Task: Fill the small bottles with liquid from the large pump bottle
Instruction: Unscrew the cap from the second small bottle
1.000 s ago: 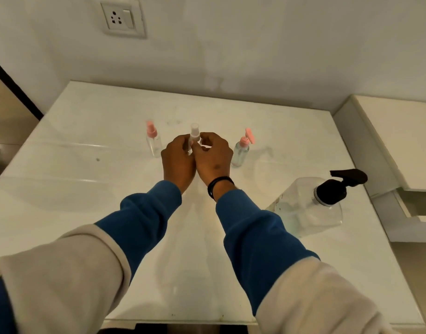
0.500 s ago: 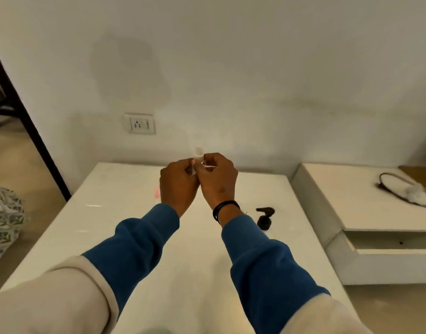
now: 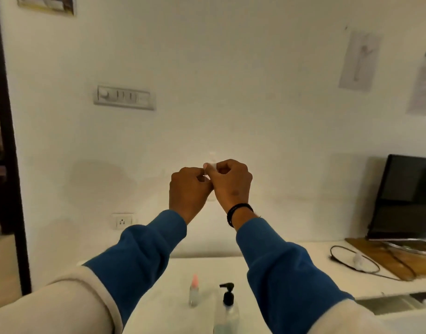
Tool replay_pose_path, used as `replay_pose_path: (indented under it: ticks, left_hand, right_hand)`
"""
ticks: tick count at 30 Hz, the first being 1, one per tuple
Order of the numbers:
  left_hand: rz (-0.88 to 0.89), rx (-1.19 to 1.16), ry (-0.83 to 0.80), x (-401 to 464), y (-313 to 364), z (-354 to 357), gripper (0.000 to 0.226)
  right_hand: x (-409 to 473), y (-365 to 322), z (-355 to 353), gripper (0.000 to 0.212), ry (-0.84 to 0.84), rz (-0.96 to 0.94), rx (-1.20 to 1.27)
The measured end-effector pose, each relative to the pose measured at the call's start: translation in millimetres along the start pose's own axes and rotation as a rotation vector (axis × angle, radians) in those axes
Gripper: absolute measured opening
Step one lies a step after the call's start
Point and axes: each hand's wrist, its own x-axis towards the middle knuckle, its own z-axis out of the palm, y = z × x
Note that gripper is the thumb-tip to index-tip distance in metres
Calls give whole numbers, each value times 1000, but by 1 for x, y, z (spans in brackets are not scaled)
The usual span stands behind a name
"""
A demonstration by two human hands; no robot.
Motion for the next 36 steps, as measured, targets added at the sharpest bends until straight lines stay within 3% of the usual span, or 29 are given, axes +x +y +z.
replay_pose_path:
  ticks: [4,16,24,36]
  left_hand:
    - [69,27,32,22,46,-11,17]
    - [108,64,112,37,78,-18,54]
    - [149,20,123,35,90,-19,31]
    - [197,-44,75,35,89,-17,29]
  right_hand:
    - [25,-42,-23,27,80,-71,-34]
    - [47,-85,-61,42,39,-131,-194]
    - [47,-88,-63,41,48,-196,-150]
    - [51,-83,-70,34,-25,-287,-147]
